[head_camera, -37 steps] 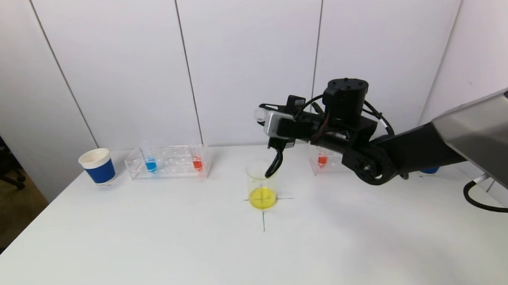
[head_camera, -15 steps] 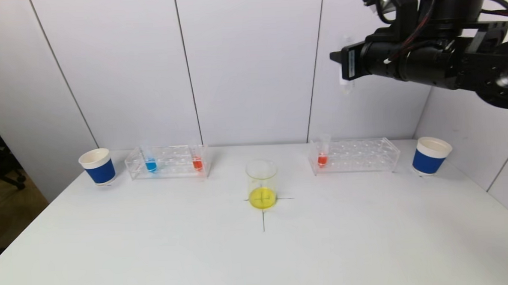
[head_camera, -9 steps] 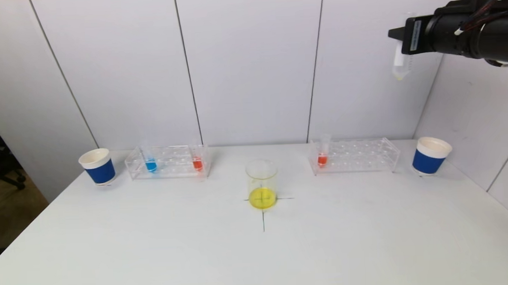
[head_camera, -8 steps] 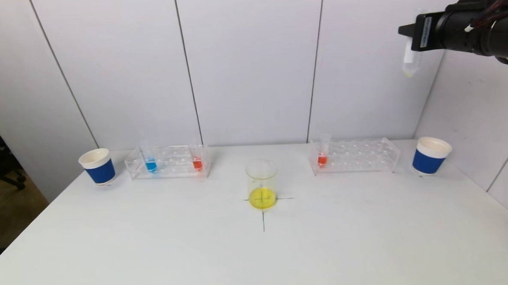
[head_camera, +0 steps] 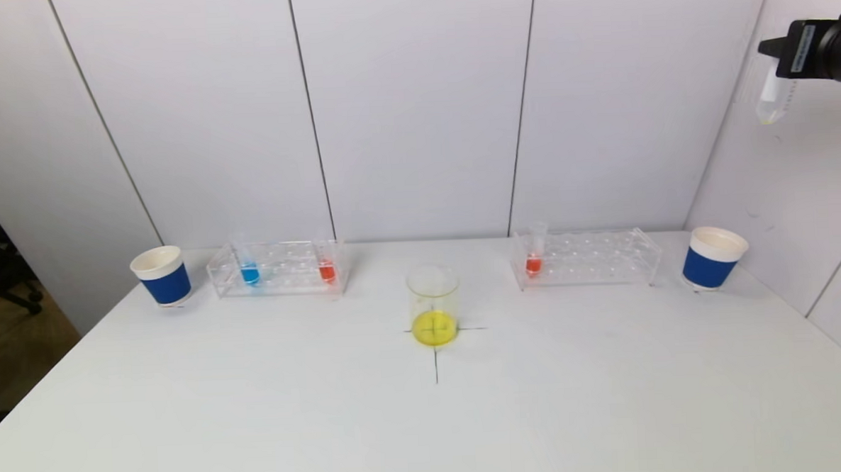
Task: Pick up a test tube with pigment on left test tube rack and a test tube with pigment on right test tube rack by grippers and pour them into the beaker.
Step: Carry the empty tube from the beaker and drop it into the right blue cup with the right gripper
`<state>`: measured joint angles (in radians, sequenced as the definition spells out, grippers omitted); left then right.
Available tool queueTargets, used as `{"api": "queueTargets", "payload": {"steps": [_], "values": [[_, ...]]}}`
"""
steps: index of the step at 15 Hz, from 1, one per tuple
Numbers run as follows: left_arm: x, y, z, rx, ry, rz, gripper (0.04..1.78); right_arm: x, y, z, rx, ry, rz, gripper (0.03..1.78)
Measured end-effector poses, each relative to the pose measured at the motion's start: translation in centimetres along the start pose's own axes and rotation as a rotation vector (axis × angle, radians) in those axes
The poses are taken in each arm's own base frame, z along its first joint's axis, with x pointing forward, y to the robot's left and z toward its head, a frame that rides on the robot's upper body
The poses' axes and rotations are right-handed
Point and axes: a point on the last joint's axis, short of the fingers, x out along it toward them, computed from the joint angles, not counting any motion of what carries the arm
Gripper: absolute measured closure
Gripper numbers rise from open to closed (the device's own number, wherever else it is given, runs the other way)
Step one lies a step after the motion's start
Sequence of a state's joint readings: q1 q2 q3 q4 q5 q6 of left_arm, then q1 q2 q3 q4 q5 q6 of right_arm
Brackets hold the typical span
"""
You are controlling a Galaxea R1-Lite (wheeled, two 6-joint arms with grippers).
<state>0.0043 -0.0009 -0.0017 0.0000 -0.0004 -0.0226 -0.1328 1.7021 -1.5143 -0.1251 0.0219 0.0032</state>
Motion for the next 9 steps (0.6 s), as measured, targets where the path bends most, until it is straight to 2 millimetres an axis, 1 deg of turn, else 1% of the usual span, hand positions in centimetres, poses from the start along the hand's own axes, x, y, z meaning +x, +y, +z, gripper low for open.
{"api": "queueTargets", "payload": {"steps": [2,5,9], "values": [[0.0,0.0,0.0,0.000,0.000,0.000,0.06,0.8,-1.7,-0.8,0.018,0.021,-0.022,1.31],[0.0,0.0,0.0,0.000,0.000,0.000,0.06,2.1,-3.4,-2.1,0.025,0.053,-0.054,1.31],[0.0,0.0,0.0,0.000,0.000,0.001,0.06,4.0,-4.4,-3.9,0.031,0.094,-0.074,1.31]]}}
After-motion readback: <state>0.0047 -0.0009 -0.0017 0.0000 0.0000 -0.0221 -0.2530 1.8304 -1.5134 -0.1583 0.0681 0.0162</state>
